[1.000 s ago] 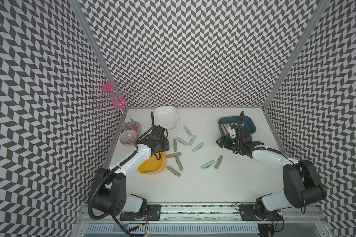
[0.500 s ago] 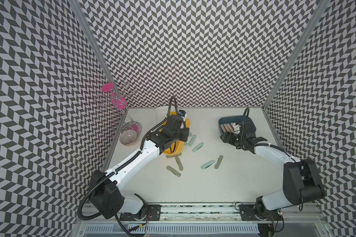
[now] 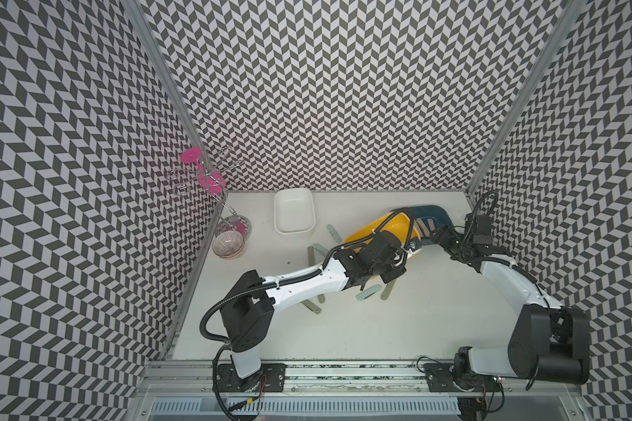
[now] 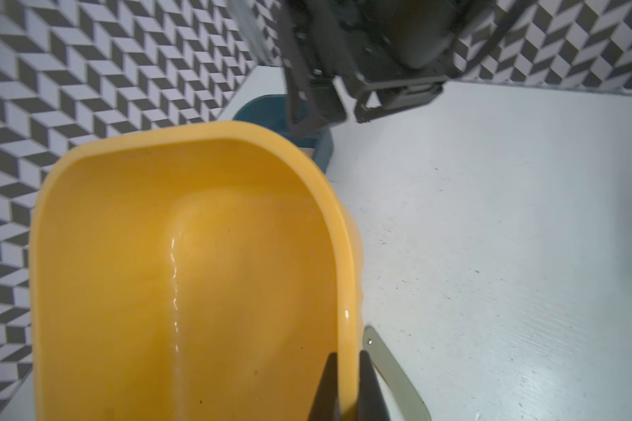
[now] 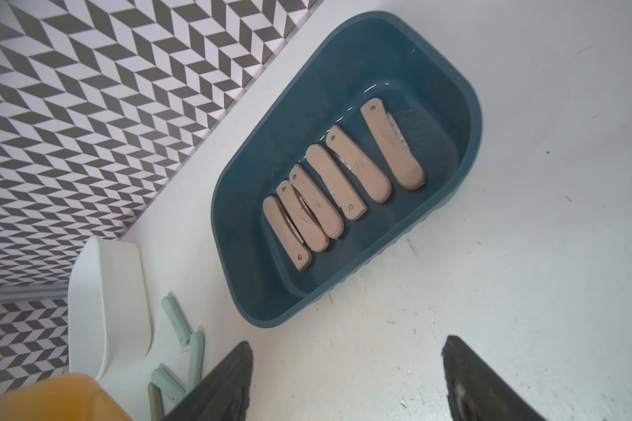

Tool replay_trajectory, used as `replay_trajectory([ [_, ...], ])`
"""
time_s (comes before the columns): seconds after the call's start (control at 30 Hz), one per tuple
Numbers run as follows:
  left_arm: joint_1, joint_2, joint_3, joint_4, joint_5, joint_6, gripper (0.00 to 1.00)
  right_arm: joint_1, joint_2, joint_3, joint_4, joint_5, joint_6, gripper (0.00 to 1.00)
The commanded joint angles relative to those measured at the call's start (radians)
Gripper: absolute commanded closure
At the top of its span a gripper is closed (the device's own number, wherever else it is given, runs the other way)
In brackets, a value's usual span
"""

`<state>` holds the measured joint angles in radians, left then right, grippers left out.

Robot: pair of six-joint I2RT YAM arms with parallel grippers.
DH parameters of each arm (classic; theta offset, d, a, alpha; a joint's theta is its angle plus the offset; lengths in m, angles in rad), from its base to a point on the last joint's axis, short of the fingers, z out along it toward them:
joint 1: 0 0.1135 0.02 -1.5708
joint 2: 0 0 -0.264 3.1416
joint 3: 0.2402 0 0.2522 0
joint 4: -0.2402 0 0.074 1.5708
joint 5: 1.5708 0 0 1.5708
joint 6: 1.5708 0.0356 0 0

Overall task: Place the fruit knives into the storage box by color
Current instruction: Pick up the storage box at the center of the board, then place the storage box at the center of the board.

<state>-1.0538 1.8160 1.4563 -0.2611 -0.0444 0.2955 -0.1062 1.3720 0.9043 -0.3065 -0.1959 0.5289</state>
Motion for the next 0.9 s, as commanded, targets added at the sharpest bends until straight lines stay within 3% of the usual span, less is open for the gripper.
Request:
replay_trajectory([
  [0.0, -0.006, 0.044, 0.067, -0.014, 0.109, 0.134, 1.0, -0.026, -0.045, -0.009, 0.005, 0.031, 0.014, 0.2],
  [0.37, -0.01, 0.21, 0.234, -0.19, 0.318, 0.248, 1.0, -0.083, -0.046, -0.035, -0.003, 0.063, 0.015, 0.2],
  [0.87, 0.032, 0.429, 0.479, -0.34, 0.266, 0.286, 1.0, -0.112, -0.025, -0.03, 0.014, 0.027, 0.006, 0.19],
])
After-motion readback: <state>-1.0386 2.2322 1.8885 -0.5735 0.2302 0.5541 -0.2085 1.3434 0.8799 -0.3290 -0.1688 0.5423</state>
